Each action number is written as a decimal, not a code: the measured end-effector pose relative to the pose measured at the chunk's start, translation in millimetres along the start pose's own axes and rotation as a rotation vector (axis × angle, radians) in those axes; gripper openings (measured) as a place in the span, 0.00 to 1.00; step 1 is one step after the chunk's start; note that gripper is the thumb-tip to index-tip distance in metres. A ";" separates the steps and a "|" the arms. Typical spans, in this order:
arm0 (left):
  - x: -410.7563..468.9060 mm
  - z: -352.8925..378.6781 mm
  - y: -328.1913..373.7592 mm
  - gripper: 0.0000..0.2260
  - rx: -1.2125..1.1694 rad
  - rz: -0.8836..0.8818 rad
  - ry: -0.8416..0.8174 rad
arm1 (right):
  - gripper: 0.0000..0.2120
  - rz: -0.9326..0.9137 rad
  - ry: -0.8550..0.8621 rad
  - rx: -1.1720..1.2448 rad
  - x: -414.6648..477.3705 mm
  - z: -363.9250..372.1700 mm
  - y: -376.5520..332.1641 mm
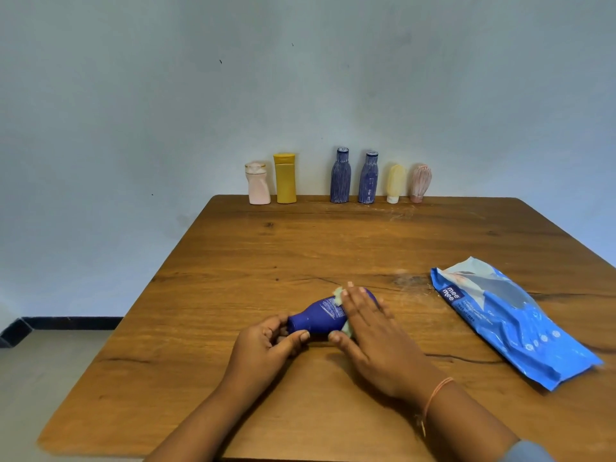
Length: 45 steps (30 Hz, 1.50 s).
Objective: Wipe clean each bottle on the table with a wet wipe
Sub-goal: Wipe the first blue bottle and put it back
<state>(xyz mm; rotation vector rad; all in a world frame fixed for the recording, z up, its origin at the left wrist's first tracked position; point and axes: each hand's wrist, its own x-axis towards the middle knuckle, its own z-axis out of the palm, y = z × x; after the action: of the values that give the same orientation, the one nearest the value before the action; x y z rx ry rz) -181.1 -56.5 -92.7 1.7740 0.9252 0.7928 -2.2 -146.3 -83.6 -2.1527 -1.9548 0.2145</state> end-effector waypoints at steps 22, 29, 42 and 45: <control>3.0 -0.2 -14.1 0.16 0.106 0.028 0.008 | 0.45 -0.059 0.003 0.102 13.6 5.5 -20.0; 3.7 0.9 -12.8 0.14 0.115 0.045 0.013 | 0.46 0.100 0.009 0.155 -3.0 0.3 -18.2; 0.5 1.6 -10.2 0.14 0.132 0.033 0.039 | 0.43 0.035 -0.025 0.145 18.4 -1.9 -29.5; 0.7 2.5 -7.6 0.13 0.149 0.027 0.045 | 0.38 0.151 -0.016 0.174 13.7 -5.7 -9.2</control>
<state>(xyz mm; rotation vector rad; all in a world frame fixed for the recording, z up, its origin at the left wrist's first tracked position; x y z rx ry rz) -180.5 -55.1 -100.7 1.9077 1.0140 0.8013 -8.2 -132.3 -75.1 -2.1899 -1.7129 0.4117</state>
